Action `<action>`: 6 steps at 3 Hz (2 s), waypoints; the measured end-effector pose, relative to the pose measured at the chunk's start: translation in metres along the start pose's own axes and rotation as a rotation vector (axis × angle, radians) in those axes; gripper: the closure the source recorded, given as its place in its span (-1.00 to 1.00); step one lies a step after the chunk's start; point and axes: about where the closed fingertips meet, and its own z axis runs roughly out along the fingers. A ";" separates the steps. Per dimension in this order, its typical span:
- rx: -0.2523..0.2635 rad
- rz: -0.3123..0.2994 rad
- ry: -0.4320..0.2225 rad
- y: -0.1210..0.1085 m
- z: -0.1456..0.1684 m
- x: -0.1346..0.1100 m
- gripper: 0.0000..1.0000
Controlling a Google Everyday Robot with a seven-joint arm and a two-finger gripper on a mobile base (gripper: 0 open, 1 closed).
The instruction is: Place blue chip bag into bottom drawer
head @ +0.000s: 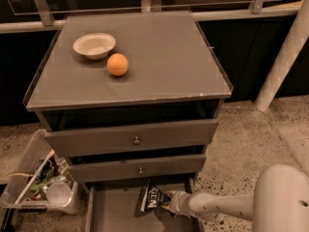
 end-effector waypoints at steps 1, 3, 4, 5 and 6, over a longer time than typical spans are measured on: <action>-0.015 -0.011 -0.030 0.003 0.016 0.008 1.00; -0.141 -0.021 -0.069 0.025 0.044 0.020 1.00; -0.207 -0.047 -0.068 0.041 0.053 0.022 1.00; -0.233 -0.060 -0.062 0.049 0.057 0.023 0.92; -0.233 -0.060 -0.062 0.049 0.057 0.023 0.56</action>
Offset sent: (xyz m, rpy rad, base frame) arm -0.0055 0.0147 -0.0509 0.1188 0.0406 0.1099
